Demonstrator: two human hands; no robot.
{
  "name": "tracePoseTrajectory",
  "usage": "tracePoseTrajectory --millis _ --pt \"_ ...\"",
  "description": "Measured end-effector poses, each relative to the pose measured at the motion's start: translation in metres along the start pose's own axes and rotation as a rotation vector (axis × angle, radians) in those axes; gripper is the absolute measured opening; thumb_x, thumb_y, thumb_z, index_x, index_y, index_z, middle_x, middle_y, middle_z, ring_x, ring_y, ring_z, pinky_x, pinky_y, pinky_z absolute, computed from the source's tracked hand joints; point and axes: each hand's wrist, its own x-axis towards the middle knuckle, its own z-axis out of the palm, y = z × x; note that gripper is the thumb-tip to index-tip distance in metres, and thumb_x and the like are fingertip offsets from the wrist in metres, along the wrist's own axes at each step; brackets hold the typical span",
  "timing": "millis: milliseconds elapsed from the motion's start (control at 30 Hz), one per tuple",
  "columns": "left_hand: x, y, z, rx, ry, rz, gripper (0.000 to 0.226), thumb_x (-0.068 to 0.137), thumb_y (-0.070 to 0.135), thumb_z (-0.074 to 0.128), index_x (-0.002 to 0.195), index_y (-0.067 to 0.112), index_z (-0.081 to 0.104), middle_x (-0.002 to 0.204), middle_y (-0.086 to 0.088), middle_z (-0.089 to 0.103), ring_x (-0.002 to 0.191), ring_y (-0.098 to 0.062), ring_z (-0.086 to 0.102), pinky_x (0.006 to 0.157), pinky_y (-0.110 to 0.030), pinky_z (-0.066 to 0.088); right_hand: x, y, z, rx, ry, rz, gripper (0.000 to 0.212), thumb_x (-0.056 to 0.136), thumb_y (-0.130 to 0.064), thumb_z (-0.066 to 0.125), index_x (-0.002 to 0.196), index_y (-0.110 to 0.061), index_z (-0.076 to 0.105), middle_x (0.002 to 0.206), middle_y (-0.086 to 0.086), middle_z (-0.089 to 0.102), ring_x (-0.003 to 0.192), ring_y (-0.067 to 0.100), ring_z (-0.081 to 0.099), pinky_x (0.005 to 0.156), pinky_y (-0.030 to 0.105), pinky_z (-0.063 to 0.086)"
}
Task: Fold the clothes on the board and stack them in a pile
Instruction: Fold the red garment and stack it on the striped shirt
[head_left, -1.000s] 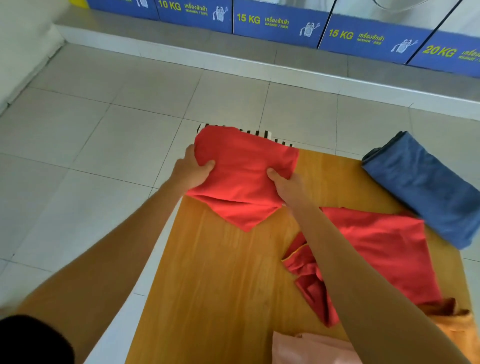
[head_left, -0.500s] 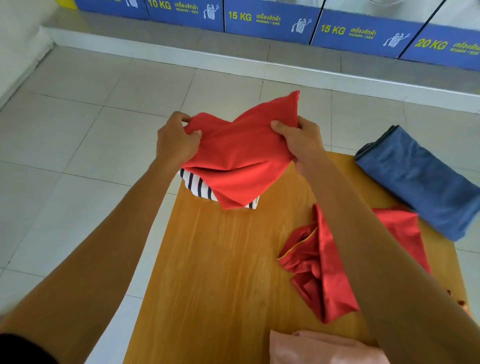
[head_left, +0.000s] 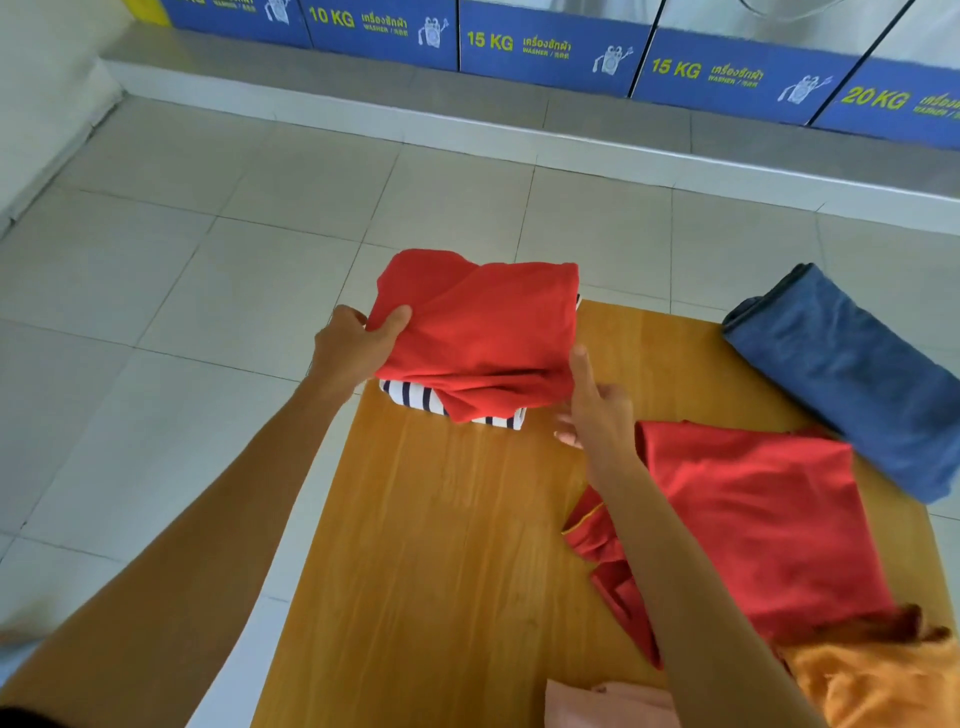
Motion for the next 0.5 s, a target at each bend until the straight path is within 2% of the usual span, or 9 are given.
tracePoseTrajectory --millis 33,100,167,233,267,300,367,433,500 --pt "-0.002 0.002 -0.002 0.024 -0.039 -0.013 0.085 0.075 0.074 0.058 0.125 0.005 0.051 0.11 -0.009 0.061 0.096 -0.028 0.062 0.08 -0.038 0.055 -0.009 0.006 0.001 0.025 -0.025 -0.004 0.063 0.083 -0.071 0.059 0.078 -0.008 0.063 0.074 0.009 0.066 0.065 0.017 0.068 0.064 0.039 0.061" --pt "-0.004 0.006 -0.002 0.04 -0.105 -0.027 0.081 0.075 0.071 0.062 0.12 0.004 0.054 0.106 -0.009 0.062 0.092 -0.029 0.063 0.076 -0.038 0.057 -0.027 0.012 0.008 -0.036 -0.235 0.051 0.057 0.082 -0.066 0.065 0.089 -0.01 0.069 0.083 0.005 0.077 0.064 0.016 0.072 0.062 0.034 0.06" --pt "-0.008 0.013 -0.002 0.025 -0.123 -0.021 0.066 0.08 0.055 0.067 0.118 0.003 0.055 0.106 -0.01 0.063 0.09 -0.029 0.062 0.071 -0.036 0.055 -0.042 0.014 0.017 -0.203 -0.543 0.128 0.051 0.084 -0.059 0.069 0.106 -0.013 0.07 0.096 0.007 0.079 0.077 0.021 0.077 0.071 0.034 0.061" --pt "-0.009 0.024 -0.006 -0.06 -0.143 -0.046 0.051 0.08 0.041 0.068 0.111 0.002 0.058 0.108 -0.015 0.067 0.091 -0.031 0.067 0.071 -0.038 0.059 -0.049 0.014 0.032 -0.195 -0.732 0.139 0.042 0.09 -0.046 0.069 0.117 -0.014 0.066 0.106 0.01 0.078 0.09 0.027 0.078 0.082 0.038 0.062" --pt "-0.009 0.032 -0.01 -0.152 -0.164 -0.08 0.046 0.078 0.036 0.068 0.108 0.002 0.059 0.109 -0.017 0.067 0.09 -0.03 0.069 0.069 -0.037 0.061 -0.05 0.013 0.04 -0.134 -0.75 0.128 0.039 0.093 -0.04 0.067 0.123 -0.016 0.063 0.109 0.011 0.077 0.093 0.029 0.077 0.085 0.039 0.062" --pt "-0.01 0.041 -0.016 -0.251 -0.193 -0.109 0.042 0.078 0.031 0.068 0.107 0.001 0.059 0.109 -0.017 0.067 0.086 -0.028 0.069 0.061 -0.034 0.062 -0.048 0.011 0.047 -0.074 -0.744 0.117 0.04 0.096 -0.037 0.064 0.131 -0.018 0.06 0.11 0.011 0.077 0.094 0.029 0.077 0.084 0.04 0.062" --pt "-0.015 0.061 -0.027 -0.403 -0.25 -0.116 0.032 0.082 0.022 0.068 0.104 0.0 0.06 0.103 -0.015 0.063 0.068 -0.019 0.066 0.043 -0.022 0.054 -0.043 0.0 0.059 0.011 -0.751 0.115 0.043 0.1 -0.038 0.057 0.14 -0.022 0.053 0.11 0.01 0.077 0.094 0.029 0.077 0.082 0.038 0.062" --pt "-0.02 0.08 -0.037 -0.47 -0.292 -0.078 0.028 0.083 0.019 0.068 0.104 0.001 0.062 0.096 -0.013 0.061 0.053 -0.014 0.064 0.042 -0.02 0.052 -0.04 -0.015 0.066 0.103 -0.785 0.145 0.042 0.102 -0.047 0.049 0.139 -0.028 0.053 0.106 0.01 0.077 0.088 0.028 0.078 0.077 0.038 0.061" --pt "-0.027 0.097 -0.045 -0.51 -0.332 -0.028 0.032 0.083 0.019 0.068 0.109 0.001 0.063 0.092 -0.012 0.064 0.046 -0.011 0.065 0.045 -0.021 0.053 -0.035 -0.031 0.067 0.27 -0.766 0.2 0.042 0.103 -0.05 0.042 0.138 -0.031 0.053 0.102 0.01 0.077 0.077 0.024 0.077 0.071 0.036 0.06"
